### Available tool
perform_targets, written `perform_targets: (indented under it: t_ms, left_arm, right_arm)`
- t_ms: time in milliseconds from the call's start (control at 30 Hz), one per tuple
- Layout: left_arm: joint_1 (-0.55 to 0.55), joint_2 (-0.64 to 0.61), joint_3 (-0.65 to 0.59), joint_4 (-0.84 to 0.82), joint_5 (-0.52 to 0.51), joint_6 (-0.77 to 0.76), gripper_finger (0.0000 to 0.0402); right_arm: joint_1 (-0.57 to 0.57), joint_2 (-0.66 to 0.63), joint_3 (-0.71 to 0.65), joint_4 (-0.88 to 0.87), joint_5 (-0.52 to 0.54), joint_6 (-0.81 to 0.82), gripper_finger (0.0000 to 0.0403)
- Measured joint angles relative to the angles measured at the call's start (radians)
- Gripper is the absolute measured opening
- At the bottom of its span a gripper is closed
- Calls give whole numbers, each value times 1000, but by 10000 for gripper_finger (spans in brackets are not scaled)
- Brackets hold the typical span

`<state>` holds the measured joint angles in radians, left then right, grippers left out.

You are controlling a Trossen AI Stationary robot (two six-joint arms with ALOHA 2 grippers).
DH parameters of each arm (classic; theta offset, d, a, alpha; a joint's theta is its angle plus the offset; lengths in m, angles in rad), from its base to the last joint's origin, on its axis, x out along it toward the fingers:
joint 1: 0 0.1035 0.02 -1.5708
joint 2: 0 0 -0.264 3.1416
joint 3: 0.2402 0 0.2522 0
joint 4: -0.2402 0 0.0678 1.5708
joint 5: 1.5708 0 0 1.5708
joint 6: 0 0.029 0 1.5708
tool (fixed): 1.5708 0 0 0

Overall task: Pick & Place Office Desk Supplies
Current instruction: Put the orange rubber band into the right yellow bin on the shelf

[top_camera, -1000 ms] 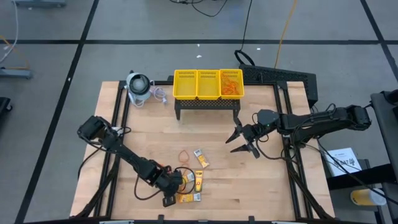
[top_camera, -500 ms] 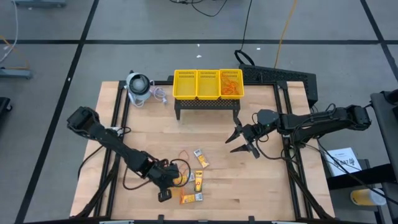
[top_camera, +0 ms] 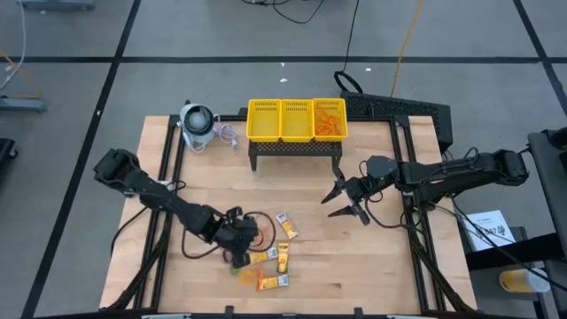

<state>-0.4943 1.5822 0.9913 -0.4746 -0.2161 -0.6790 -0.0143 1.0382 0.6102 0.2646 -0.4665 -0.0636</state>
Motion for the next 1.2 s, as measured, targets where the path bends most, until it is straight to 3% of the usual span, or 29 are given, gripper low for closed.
perform_targets:
  t_ms: [367,600,700,933,1033,1200]
  left_arm:
    - [83,-10,1,129,-14,194,5]
    - [173,-10,1,259,14,322,11]
    - [231,-10,1,283,70,331,4]
    - [348,-9,1,434,144,350,4]
    - [362,-9,1,529,199,406,7]
    - [363,-9,1,600,217,484,4]
  right_arm:
    - [0,0,0,0,6,-1,192]
    - [1,0,0,13,130,-1,192]
    - [1,13,0,26,130,-1,192]
    - [37,128,0,87,182,-39,192]
    - [44,184,0,165,254,-70,192]
    - [44,241,0,276,262,-95,192]
